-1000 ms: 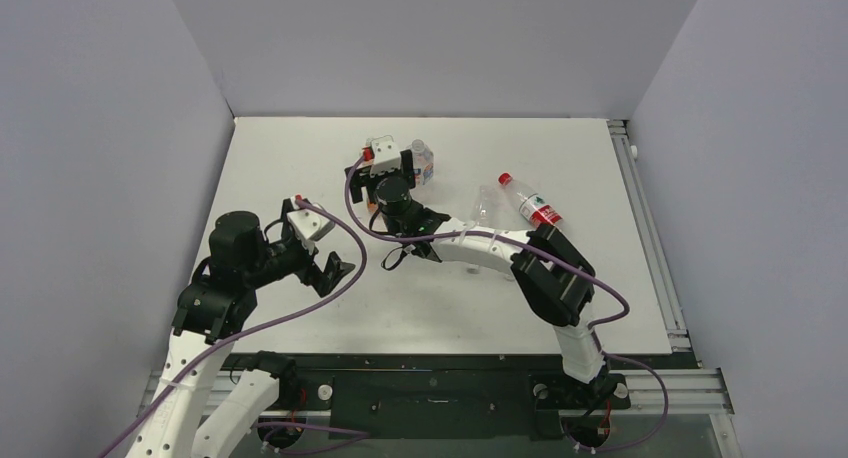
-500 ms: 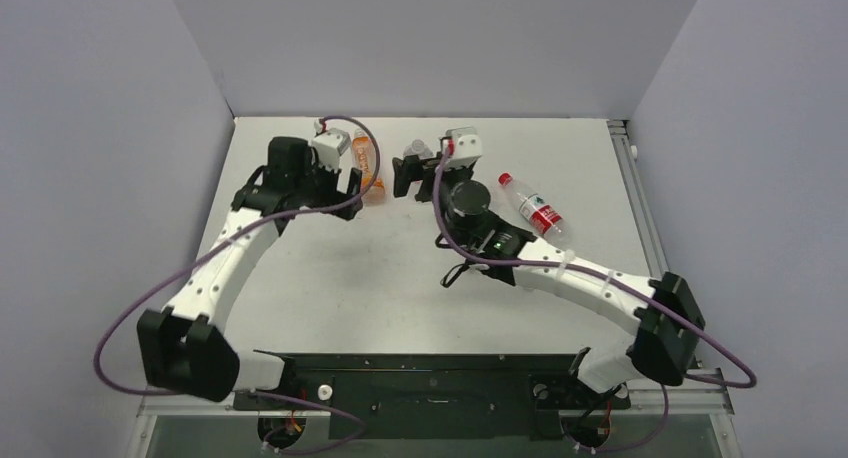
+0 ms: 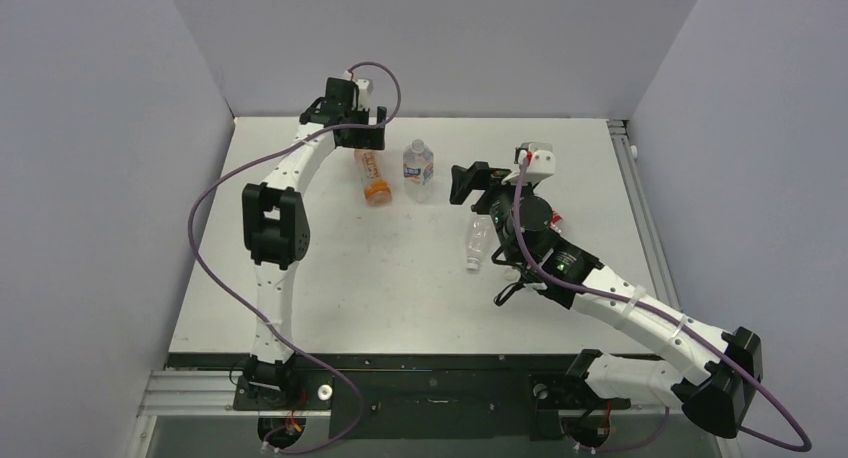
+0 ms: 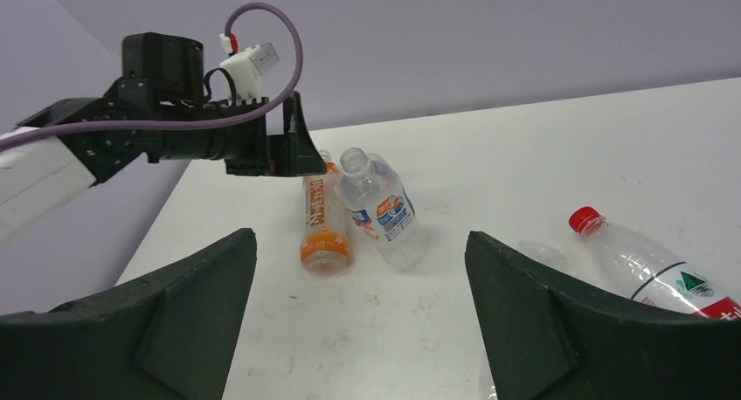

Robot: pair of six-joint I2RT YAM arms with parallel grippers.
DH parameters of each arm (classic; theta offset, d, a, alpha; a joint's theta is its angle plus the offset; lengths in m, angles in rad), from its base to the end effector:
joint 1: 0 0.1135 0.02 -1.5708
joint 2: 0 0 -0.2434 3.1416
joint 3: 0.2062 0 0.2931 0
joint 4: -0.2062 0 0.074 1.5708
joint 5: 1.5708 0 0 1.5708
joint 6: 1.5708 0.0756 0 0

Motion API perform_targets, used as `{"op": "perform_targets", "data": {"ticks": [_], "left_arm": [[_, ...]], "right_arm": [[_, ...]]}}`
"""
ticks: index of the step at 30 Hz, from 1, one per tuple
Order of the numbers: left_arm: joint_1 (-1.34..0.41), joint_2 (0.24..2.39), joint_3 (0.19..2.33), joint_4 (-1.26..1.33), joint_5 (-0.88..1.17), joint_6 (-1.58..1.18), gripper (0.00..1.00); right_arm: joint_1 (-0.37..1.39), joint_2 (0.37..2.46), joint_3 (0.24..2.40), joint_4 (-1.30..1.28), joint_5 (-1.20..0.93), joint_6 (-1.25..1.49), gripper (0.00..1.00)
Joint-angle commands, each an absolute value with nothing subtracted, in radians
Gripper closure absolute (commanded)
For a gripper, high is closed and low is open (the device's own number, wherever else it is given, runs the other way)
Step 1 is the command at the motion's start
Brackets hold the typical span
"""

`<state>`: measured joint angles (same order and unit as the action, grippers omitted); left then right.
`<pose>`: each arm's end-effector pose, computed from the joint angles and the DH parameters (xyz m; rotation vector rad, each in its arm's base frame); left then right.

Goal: Unscrew the bottle caps

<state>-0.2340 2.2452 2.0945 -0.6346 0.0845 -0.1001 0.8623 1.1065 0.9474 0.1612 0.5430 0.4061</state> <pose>0.5532 -0.1384 0.2143 0.1998 2.3595 -0.2618 0.2525 0.2347 0.3452 0.0702 1.5961 0.5687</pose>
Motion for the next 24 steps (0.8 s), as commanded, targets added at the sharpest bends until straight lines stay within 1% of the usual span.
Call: {"op": "perform_targets", "data": {"ticks": [1,5,9,13,15,16,17,18,19,20,21,22,23,24], "left_arm": [[-0.239,2.372,2.273,-0.684,0.01,-0.152,0.03],[-0.237,2.429,2.285,-0.71,-0.012,-0.164,0.03],[-0.226,2.438,2.215,-0.731,-0.007,-0.2,0.03],[-0.227,2.428,2.125,-0.708,0.049,-0.204,0.02],[-0.224,2.421,2.092,-0.69,0.068,-0.203,0.11],[-0.217,2.41,2.063,-0.681,0.082,-0.203,0.2],[-0.214,2.4,2.045,-0.658,0.088,-0.203,0.25],[-0.203,2.37,1.997,-0.639,0.101,-0.202,0.34],[-0.196,2.351,1.934,-0.598,0.109,-0.203,0.38],[-0.183,2.302,1.9,-0.573,0.126,-0.204,0.46],[-0.177,2.277,1.827,-0.53,0.136,-0.202,0.51],[-0.163,2.222,1.797,-0.511,0.157,-0.199,0.54],[-0.153,2.196,1.738,-0.485,0.183,-0.189,0.59],[-0.148,2.139,1.709,-0.476,0.197,-0.184,0.6]], "right_arm": [[0.85,1.067,0.953,0.134,0.558,0.423,0.16],[0.839,1.072,0.966,0.122,0.551,0.421,0.16],[0.828,1.094,0.99,0.113,0.536,0.416,0.16],[0.816,1.11,0.999,0.122,0.513,0.42,0.16],[0.811,1.114,1.003,0.123,0.501,0.422,0.16],[0.806,1.118,1.006,0.12,0.489,0.423,0.16],[0.8,1.121,1.018,0.114,0.482,0.424,0.16],[0.797,1.131,1.028,0.091,0.463,0.425,0.16],[0.793,1.137,1.048,0.085,0.456,0.424,0.16],[0.792,1.148,1.059,0.071,0.441,0.422,0.16],[0.789,1.155,1.079,0.066,0.432,0.416,0.16],[0.789,1.165,1.088,0.06,0.422,0.414,0.16],[0.787,1.176,1.103,0.058,0.413,0.412,0.16],[0.786,1.179,1.107,0.057,0.41,0.414,0.16]]}}
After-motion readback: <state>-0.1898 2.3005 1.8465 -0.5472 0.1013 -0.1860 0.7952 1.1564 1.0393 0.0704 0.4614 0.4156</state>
